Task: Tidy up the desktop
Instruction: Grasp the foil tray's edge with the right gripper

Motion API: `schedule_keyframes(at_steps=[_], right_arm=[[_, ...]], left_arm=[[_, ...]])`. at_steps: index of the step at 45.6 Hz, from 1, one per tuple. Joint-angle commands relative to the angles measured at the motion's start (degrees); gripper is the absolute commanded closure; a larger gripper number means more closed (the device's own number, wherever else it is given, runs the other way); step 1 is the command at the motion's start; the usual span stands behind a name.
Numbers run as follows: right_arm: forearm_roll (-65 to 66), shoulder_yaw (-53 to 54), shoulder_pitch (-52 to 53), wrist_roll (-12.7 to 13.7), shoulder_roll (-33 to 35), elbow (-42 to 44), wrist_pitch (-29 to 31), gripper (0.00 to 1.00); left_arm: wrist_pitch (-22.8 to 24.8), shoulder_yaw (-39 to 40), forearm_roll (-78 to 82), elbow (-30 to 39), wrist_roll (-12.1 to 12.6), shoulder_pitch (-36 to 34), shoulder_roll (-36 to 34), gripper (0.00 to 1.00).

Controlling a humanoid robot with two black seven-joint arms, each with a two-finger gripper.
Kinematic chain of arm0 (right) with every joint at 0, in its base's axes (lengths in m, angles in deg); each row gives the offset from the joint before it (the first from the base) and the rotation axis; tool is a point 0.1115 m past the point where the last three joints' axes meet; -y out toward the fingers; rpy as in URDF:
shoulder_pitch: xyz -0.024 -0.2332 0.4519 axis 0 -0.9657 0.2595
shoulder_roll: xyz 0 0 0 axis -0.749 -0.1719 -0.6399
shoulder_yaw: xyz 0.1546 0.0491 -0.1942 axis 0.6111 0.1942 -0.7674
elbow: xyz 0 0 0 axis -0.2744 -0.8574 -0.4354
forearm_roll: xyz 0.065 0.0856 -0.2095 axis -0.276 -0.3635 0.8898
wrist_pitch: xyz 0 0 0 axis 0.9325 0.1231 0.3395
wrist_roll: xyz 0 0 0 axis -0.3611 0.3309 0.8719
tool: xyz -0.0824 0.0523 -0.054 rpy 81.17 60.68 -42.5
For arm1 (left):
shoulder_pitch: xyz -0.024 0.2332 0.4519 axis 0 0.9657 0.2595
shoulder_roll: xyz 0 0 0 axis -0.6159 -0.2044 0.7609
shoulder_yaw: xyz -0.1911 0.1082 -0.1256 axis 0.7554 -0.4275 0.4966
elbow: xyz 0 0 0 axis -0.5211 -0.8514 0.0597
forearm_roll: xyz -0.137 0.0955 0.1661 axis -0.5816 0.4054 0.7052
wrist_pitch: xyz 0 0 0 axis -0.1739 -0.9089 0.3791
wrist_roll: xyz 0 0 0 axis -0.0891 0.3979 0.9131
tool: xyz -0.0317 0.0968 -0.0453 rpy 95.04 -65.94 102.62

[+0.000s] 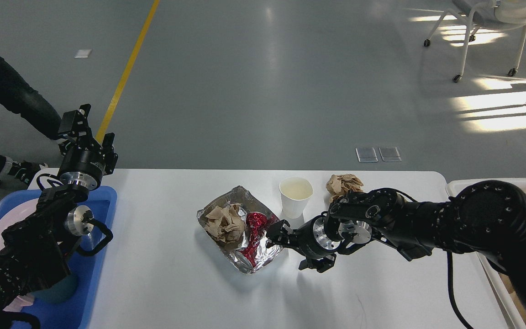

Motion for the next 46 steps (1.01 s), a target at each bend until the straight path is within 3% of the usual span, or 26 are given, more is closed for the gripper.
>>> schedule_keyframes(at_steps=[1, 9, 14, 20, 23, 29, 33, 46], right_arm=[[0.1, -0.1, -0.8, 0.0, -1.2, 1.0, -1.7, 0.01], [0.1, -0.3, -1.2, 0.0, -1.6, 0.8, -5.5, 0.06], [0.1, -0.2, -1.2, 0.0, -1.7, 0.5, -5.4, 0.3], [-0.1, 0.0, -1.9, 0.0, -1.7, 0.1, -5.4, 0.73], [-0.1, 0.0, -2.1, 0.0, -1.7, 0.1, -5.4, 0.83], [0.1, -0.2, -2.3, -0.1, -1.8, 0.2, -5.4, 0.89], [0.2, -0.3, -2.3, -0.1, -1.7, 0.2, -5.3, 1.0], [0.4, -0.1, -0.9, -0.4, -1.5, -1.1, -4.4, 1.0]], left_arm=[[0.0, 0.0, 0.0, 0.0, 0.0, 0.0, 0.0, 0.03], [0.0, 0.0, 0.0, 0.0, 0.0, 0.0, 0.1, 0.03], [0.0, 0.0, 0.0, 0.0, 0.0, 0.0, 0.1, 0.03], [0.0, 0.0, 0.0, 0.0, 0.0, 0.0, 0.0, 0.03], [0.0, 0.0, 0.0, 0.0, 0.0, 0.0, 0.0, 0.03], [0.0, 0.0, 0.0, 0.0, 0.0, 0.0, 0.1, 0.03], [0.0, 0.0, 0.0, 0.0, 0.0, 0.0, 0.1, 0.03], [0.0, 0.0, 0.0, 0.0, 0.0, 0.0, 0.0, 0.03]])
